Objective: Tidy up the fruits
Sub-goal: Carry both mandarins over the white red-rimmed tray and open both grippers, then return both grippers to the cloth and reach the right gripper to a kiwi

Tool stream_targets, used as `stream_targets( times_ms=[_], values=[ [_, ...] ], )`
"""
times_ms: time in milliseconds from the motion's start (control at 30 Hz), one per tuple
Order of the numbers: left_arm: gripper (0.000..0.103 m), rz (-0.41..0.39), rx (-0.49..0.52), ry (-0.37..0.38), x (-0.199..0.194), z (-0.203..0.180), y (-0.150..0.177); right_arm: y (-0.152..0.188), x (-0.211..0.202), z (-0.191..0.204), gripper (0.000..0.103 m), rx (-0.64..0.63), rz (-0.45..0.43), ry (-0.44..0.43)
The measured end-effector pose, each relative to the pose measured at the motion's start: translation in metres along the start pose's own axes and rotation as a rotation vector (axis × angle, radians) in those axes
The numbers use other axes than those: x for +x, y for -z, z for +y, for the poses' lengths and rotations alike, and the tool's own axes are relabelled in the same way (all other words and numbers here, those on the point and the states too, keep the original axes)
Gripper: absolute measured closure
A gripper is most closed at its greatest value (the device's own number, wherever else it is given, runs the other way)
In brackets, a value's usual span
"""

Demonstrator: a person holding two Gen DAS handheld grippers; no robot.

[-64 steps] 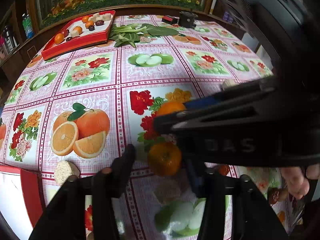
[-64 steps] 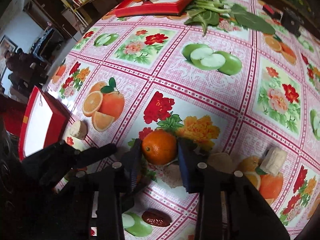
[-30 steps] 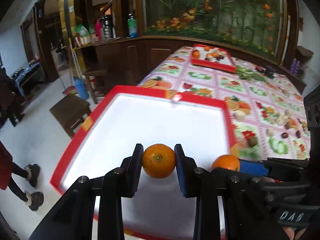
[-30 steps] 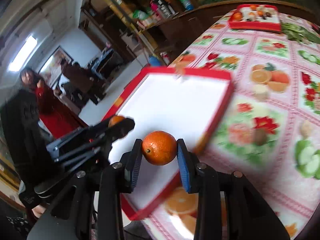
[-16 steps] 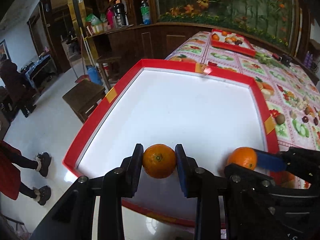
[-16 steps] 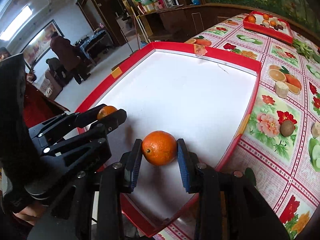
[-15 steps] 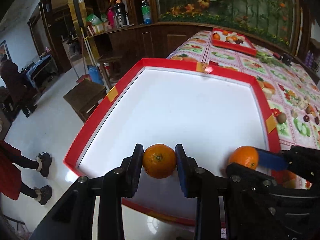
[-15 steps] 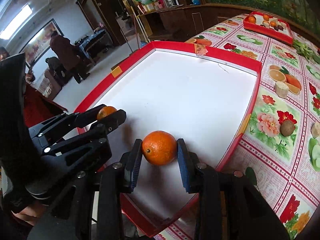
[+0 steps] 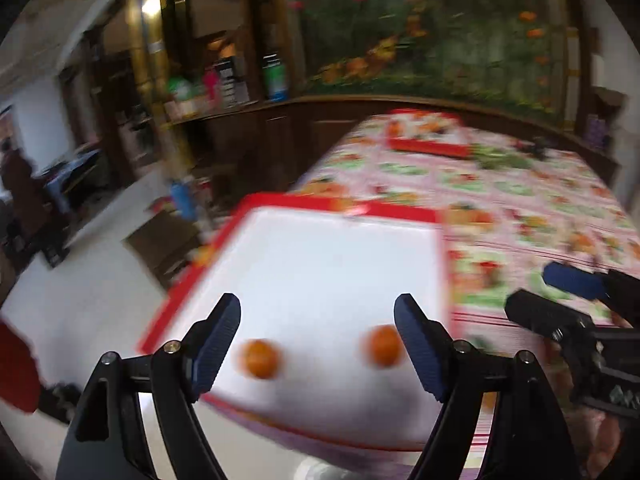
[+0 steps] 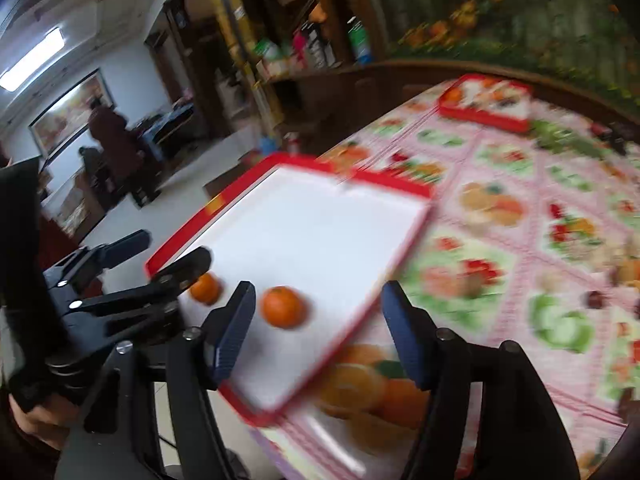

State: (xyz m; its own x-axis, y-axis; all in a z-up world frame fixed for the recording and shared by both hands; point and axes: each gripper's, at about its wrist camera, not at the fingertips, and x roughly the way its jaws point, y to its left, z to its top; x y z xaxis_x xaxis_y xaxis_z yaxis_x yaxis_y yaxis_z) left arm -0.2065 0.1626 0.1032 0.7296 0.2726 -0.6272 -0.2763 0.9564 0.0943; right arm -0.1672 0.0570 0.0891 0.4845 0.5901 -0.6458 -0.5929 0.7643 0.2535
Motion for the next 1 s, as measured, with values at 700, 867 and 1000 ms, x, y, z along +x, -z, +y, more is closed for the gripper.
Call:
stream_targets(
  times_ms=[700,867,1000],
  values=[
    [0.023,0.103,0.342,0.441,0.0,-0.206,0.024,0.108,-0.142,-0.222,0.028,0.231,0.084,0.405],
    [0.023,0.119,0.347,0.44,0.001,-0.205,0.031,0.099,-0.111,-0.222,0.052,0.159,0.138,0.43],
    [0.023,0.14,0.363,0.474,0.006,-0.217,0.028,0.101,-0.1,-0.226,0.068,0.152,0.164,0.433]
  ],
)
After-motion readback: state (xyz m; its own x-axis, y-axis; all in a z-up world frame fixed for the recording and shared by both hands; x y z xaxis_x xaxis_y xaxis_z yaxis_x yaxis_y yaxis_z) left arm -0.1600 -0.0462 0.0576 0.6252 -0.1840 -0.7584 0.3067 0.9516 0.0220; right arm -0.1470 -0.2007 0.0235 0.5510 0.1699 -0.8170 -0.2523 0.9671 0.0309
